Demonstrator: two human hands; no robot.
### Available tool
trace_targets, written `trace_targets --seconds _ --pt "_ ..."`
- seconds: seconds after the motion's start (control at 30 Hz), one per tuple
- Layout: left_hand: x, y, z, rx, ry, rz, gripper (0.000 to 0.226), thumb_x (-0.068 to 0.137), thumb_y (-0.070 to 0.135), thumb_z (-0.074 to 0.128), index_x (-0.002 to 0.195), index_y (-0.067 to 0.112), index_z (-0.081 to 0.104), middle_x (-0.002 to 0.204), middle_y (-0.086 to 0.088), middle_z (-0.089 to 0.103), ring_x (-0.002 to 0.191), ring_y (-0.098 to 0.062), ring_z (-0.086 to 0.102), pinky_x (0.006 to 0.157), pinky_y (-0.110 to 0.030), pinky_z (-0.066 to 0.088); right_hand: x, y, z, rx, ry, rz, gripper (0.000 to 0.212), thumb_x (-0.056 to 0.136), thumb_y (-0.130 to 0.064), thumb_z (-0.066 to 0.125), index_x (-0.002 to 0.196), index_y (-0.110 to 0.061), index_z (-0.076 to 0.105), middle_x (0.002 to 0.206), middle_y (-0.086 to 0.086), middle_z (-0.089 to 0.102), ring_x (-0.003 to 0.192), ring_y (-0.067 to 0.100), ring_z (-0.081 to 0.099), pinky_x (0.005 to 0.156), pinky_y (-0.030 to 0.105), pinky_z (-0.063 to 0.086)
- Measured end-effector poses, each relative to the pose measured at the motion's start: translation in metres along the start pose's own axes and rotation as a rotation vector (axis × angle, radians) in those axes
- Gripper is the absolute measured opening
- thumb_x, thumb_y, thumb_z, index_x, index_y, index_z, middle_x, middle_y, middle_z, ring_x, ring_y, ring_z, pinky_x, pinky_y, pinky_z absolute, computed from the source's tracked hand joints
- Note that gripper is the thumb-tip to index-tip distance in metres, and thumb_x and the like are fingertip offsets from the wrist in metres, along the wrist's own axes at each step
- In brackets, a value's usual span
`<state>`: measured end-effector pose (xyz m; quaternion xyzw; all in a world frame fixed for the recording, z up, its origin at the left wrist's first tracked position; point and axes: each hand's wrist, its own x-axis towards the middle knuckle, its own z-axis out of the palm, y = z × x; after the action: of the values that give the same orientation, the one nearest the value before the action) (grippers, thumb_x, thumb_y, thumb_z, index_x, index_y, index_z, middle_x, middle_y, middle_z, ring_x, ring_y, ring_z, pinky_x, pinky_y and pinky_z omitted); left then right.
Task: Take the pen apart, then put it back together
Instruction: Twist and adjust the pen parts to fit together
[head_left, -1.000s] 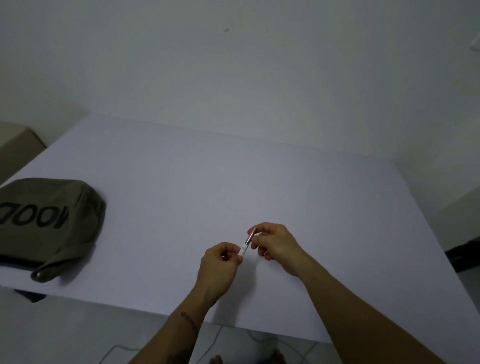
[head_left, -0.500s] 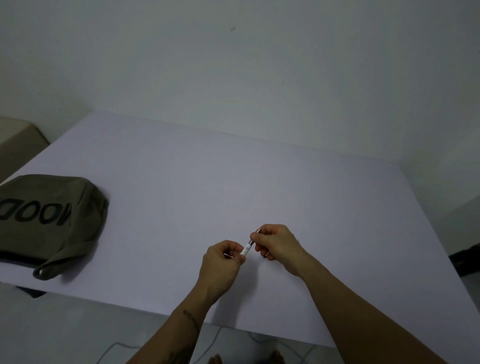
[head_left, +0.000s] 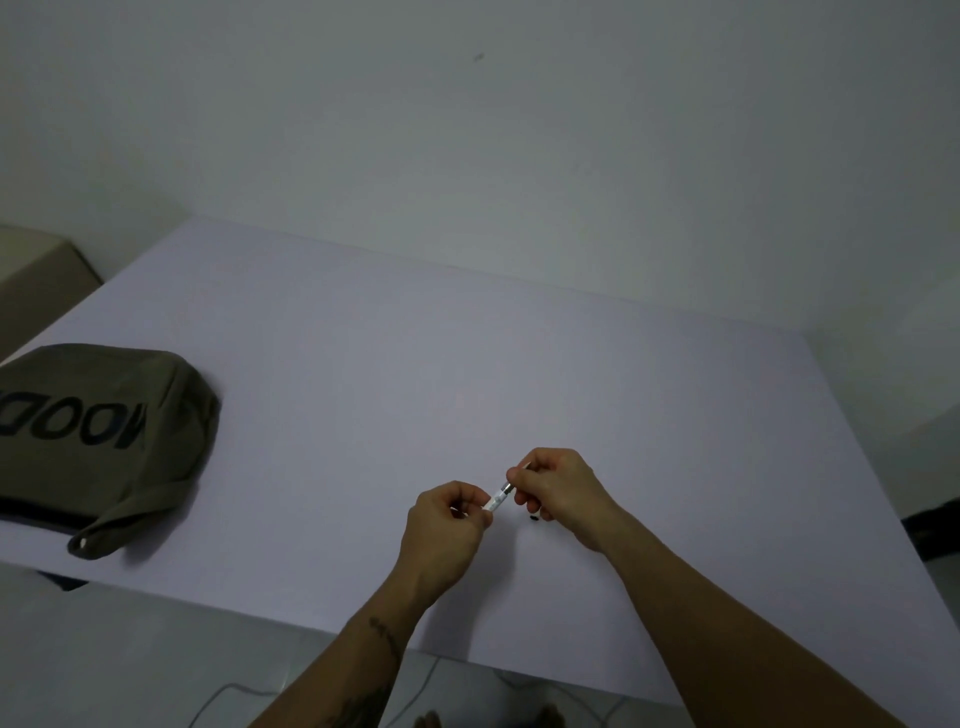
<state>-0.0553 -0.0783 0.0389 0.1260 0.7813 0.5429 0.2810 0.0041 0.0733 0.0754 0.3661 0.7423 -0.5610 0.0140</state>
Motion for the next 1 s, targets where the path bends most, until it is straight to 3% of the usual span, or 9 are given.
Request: trace_targets --seconds 0.23,0.4,0.5,0.6,0.83,1.0 --pt "0.002 0.001 -0.001 0.026 0.008 0.056 0.016 0.086 0.008 0.066 0.083 0.023 0.071 0.073 0.000 0.067 0.061 -0.012 0.058 0.052 -0.014 0.049 0.006 0.000 0.007 0.001 0.071 0.024 0.022 0.084 -0.026 0.066 0.067 -0.013 0.064 0.053 0.001 0.060 0.052 0.016 0.048 0.052 0.027 0.040" --pt "0.006 0.003 -0.002 0.044 -0.040 0.070 0.018 0.089 0.010 0.064 0.088 0.028 0.069 0.077 0.001 0.066 0.065 -0.012 0.057 0.059 -0.020 0.051 0.006 -0.003 0.008 -0.108 0.106 -0.005 0.033 0.087 -0.041 0.064 0.066 -0.016 0.064 0.055 -0.001 0.062 0.048 0.011 0.050 0.047 0.022 0.041" --pt "0.008 0.002 -0.004 0.044 -0.034 0.065 0.018 0.089 0.011 0.064 0.087 0.028 0.070 0.074 0.004 0.064 0.061 -0.010 0.054 0.052 -0.014 0.047 0.005 -0.007 0.002 0.017 0.022 -0.028 0.015 0.088 -0.026 0.067 0.084 -0.012 0.071 0.068 0.005 0.070 0.058 0.014 0.059 0.051 0.025 0.047" --pt "0.011 0.001 -0.006 0.040 -0.031 0.056 0.018 0.088 0.010 0.064 0.086 0.027 0.071 0.071 0.004 0.063 0.056 -0.008 0.051 0.049 -0.014 0.044 0.006 -0.008 -0.004 0.055 -0.030 -0.052 0.007 0.085 -0.008 0.068 0.087 -0.006 0.074 0.070 0.008 0.071 0.061 0.016 0.064 0.056 0.028 0.052" --pt "0.010 0.004 -0.006 0.032 -0.029 0.076 0.016 0.087 0.009 0.065 0.087 0.024 0.071 0.070 0.005 0.062 0.058 -0.009 0.052 0.051 -0.014 0.044 0.008 -0.010 0.001 -0.073 0.016 -0.020 0.030 0.085 -0.033 0.070 0.074 -0.006 0.068 0.059 0.007 0.057 0.050 0.015 0.047 0.047 0.026 0.039" --pt "0.013 0.008 -0.007 0.047 -0.020 0.077 0.014 0.088 0.010 0.065 0.090 0.022 0.072 0.071 0.005 0.062 0.058 -0.010 0.052 0.048 -0.012 0.042 0.008 -0.007 0.000 0.095 -0.058 -0.037 0.006 0.085 -0.011 0.069 0.089 -0.010 0.073 0.069 0.008 0.068 0.059 0.015 0.060 0.052 0.025 0.048"
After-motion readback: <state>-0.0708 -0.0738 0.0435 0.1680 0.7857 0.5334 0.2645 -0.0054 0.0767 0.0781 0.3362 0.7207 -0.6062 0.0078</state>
